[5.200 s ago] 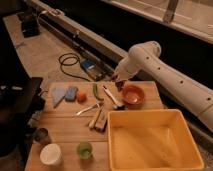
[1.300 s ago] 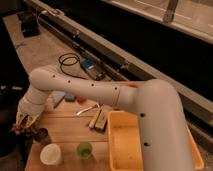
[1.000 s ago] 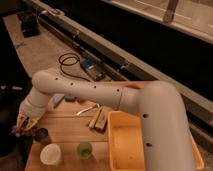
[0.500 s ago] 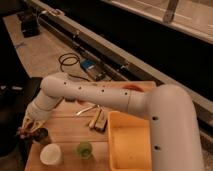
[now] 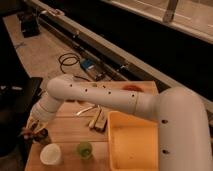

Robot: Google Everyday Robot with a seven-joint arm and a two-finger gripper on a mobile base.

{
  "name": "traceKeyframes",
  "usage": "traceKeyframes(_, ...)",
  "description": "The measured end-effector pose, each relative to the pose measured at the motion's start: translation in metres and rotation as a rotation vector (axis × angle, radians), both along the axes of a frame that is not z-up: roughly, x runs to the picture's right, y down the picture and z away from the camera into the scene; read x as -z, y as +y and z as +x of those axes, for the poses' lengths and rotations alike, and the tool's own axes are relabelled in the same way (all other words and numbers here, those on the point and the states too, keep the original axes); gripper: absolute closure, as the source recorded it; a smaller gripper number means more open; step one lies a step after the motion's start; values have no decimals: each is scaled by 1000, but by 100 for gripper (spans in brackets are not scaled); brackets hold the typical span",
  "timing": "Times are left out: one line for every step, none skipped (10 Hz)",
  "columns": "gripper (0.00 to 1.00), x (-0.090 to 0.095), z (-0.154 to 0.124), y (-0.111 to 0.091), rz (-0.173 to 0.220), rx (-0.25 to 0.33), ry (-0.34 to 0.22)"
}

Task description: Place grapes in metal cup

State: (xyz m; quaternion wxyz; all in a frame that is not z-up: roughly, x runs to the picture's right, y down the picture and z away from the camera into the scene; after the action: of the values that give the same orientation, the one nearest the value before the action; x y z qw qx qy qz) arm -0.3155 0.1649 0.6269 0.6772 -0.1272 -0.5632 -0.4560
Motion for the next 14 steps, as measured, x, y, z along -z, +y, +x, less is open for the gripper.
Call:
traceKeyframes(81,-1,1,0,-1,-5,1)
traceKeyframes(81,-2,0,-1,-4,-8,-1)
traceKeyframes(81,-4,-1,0,-8,-10,-6)
traceKeyframes(81,-7,-2,2,-13,-14,-17)
traceKeyframes(81,-11,-3,3,-23,-26,-32)
traceKeyframes(81,-18,-2,5,-40,-41,-44)
traceKeyframes(81,-24,-3,9,-62,-56,-54)
traceKeyframes(81,-28,-4,12,-77,-64,-58)
traceKeyframes(81,-35,-4,17,-99,-73,-61)
traceKeyframes(81,-40,-4,19,-115,-80,-60)
traceKeyframes(80,-44,-3,20,-127,-86,-57)
traceKeyframes(74,-48,-1,21,-135,-91,-52)
traceKeyframes(62,-51,0,22,-142,-97,-41)
traceKeyframes(53,-52,1,22,-144,-99,-32)
